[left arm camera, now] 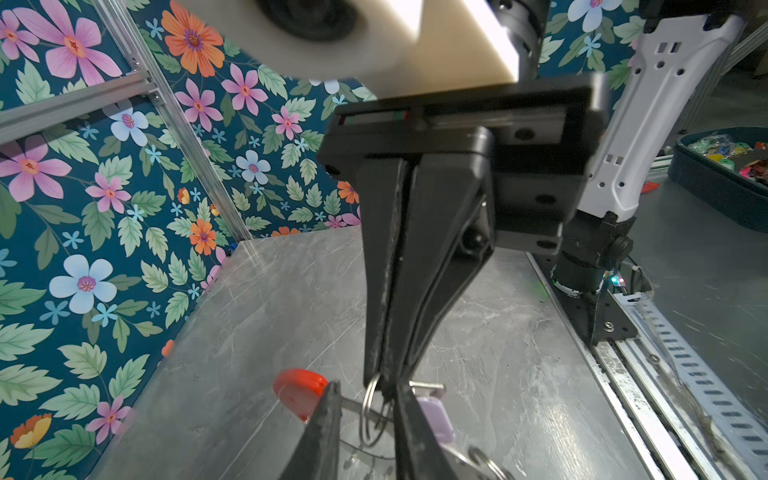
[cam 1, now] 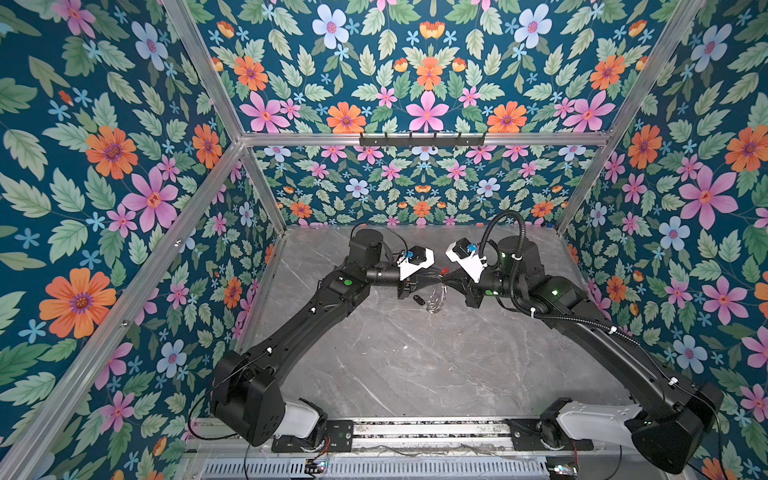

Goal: Put the keys on the keyring

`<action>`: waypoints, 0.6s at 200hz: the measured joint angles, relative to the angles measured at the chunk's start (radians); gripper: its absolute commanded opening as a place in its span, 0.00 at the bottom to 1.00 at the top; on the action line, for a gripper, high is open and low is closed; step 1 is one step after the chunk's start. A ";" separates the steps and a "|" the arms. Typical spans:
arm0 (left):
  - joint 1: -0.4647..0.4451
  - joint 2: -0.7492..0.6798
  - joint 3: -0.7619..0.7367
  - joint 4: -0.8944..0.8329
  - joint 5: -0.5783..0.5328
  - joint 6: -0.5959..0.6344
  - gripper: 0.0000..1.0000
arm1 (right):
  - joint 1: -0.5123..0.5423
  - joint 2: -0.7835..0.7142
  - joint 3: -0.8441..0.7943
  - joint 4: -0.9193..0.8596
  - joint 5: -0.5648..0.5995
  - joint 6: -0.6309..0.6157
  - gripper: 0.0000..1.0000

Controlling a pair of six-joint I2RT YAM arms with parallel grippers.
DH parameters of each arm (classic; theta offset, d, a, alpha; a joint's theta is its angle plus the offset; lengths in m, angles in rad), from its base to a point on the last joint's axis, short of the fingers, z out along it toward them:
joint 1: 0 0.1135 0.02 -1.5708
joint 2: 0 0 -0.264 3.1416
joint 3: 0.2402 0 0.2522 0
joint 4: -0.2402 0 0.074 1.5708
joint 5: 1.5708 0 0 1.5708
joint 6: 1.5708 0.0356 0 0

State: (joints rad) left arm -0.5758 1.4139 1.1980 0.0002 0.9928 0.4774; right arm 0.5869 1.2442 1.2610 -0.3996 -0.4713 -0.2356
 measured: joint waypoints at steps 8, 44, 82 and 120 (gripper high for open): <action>0.000 0.001 0.002 -0.002 0.001 0.000 0.24 | 0.000 0.000 0.000 0.000 0.000 -0.001 0.00; 0.000 0.010 0.015 -0.017 0.023 0.000 0.04 | -0.002 0.001 0.004 0.000 0.008 -0.003 0.00; 0.001 0.016 0.019 -0.021 0.023 -0.005 0.00 | -0.002 0.003 0.004 -0.007 0.014 -0.009 0.00; 0.001 0.016 0.020 -0.021 0.026 -0.005 0.00 | -0.002 0.004 0.008 -0.014 0.014 -0.010 0.00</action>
State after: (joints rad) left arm -0.5747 1.4300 1.2179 -0.0208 1.0187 0.4725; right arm 0.5854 1.2484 1.2694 -0.4141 -0.4572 -0.2451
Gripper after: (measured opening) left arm 0.050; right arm 0.052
